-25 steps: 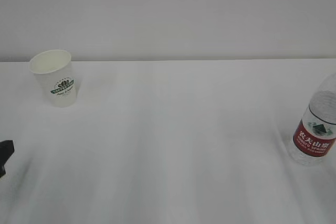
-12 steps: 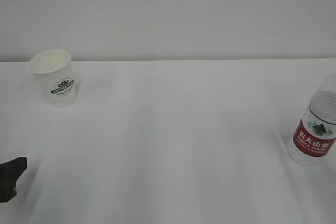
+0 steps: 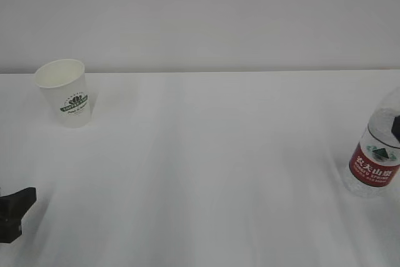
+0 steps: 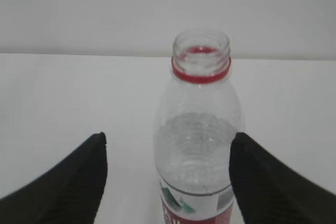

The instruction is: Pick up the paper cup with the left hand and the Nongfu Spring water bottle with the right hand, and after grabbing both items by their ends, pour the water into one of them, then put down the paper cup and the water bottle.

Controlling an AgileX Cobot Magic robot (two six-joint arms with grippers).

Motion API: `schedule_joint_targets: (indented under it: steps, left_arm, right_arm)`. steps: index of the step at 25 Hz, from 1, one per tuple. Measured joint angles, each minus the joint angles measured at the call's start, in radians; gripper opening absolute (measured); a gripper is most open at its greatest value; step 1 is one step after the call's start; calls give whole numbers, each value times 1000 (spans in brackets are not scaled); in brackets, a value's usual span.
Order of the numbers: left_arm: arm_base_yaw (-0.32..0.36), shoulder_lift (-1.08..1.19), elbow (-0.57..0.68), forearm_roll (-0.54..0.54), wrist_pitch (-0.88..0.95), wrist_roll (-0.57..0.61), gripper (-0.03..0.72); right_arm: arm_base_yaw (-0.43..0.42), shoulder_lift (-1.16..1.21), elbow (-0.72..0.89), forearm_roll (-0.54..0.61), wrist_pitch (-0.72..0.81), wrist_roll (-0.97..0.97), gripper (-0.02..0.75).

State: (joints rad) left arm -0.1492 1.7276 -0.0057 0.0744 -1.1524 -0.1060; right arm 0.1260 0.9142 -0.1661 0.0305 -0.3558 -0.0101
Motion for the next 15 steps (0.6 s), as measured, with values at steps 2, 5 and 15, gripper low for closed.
schedule_joint_targets:
  steps: [2, 5, 15]
  left_arm:
    - [0, 0, 0, 4, 0, 0, 484]
    - [0, 0, 0, 20, 0, 0, 484]
    - [0, 2, 0, 48, 0, 0, 483]
  right_arm:
    - [0, 22, 70, 2, -90, 19, 535]
    - [0, 31, 165, 2, -217, 29, 522]
    - [0, 46, 171, -20, -242, 21, 515]
